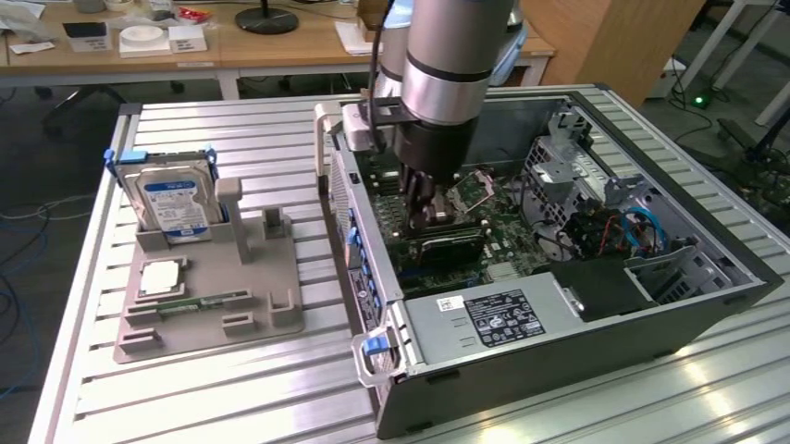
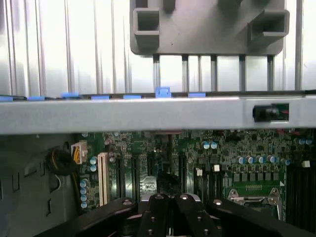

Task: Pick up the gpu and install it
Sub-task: 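Press down on the gpu until it lock into place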

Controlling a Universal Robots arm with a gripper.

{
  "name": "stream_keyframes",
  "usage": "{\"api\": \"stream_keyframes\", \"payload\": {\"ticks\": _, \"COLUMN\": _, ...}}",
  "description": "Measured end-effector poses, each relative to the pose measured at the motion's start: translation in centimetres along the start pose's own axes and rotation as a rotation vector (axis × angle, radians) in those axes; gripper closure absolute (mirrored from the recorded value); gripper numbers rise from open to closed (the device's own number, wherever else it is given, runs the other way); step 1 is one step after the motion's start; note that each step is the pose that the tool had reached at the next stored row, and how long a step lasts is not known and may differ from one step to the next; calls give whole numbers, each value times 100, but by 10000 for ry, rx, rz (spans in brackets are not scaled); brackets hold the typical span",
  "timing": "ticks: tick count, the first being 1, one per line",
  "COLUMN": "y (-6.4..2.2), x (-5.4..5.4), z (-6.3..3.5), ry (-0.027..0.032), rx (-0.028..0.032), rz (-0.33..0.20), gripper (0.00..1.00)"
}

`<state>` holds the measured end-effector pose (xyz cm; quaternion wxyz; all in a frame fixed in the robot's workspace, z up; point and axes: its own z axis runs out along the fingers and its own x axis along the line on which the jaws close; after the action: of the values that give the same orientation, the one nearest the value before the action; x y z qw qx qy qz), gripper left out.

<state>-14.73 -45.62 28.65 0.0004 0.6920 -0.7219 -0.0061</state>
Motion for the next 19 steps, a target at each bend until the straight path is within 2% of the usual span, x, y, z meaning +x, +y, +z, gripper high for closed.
{"api": "stream_keyframes", "payload": {"ticks": 5, "y": 76, "x": -25, "z": -8, "ry": 55, "rx": 2, "rz": 1, "gripper": 89}}
{"api": "stream_keyframes", "payload": {"ticks": 12, "y": 143, "x": -75, "z": -20, "ry": 57, "rx": 1, "rz": 0, "gripper": 89}}
{"api": "stream_keyframes", "payload": {"ticks": 19, "y": 271, "x": -70, "z": -22, "ry": 56, "rx": 2, "rz": 0, "gripper": 89}}
